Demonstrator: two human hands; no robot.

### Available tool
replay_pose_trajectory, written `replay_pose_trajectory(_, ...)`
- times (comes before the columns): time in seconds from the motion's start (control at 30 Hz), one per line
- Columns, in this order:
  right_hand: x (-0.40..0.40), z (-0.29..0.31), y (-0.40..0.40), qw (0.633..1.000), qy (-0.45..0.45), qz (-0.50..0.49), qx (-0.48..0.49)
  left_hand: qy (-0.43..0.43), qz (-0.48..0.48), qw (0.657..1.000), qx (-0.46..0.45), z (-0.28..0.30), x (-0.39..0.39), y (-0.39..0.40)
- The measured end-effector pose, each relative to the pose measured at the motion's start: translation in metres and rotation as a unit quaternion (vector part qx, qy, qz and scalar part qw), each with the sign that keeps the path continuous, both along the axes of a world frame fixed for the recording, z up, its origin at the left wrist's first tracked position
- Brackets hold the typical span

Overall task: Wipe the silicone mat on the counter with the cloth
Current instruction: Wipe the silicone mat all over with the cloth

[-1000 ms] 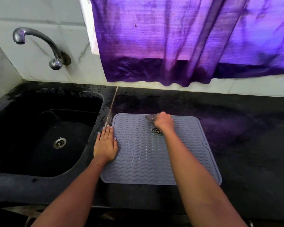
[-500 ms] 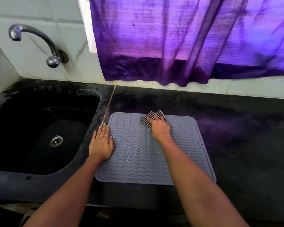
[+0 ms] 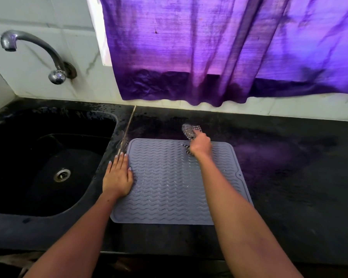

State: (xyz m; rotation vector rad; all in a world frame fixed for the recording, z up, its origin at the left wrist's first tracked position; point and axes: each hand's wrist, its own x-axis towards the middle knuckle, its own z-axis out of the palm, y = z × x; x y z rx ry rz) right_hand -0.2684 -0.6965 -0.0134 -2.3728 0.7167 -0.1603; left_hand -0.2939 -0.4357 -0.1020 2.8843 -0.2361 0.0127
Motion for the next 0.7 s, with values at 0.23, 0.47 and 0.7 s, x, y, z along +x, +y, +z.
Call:
replay_pose_trajectory(0.23, -0.014, -0.046, 0.003, 0.940, 0.169, 0.188, -0.230, -0.002, -0.002, 1.000, -0.001, -0.001, -0.001, 0.000)
replay_pose_trajectory(0.47, -0.003, -0.023, -0.008, 0.988, 0.111, 0.104, -0.026, -0.002, -0.002, 1.000, -0.002, -0.001, -0.001, 0.001)
replay_pose_trajectory(0.7, -0.004, -0.015, -0.029, 0.997, -0.023, -0.071, -0.028, -0.003, 0.000, 1.000, 0.009, -0.003, 0.002, 0.001)
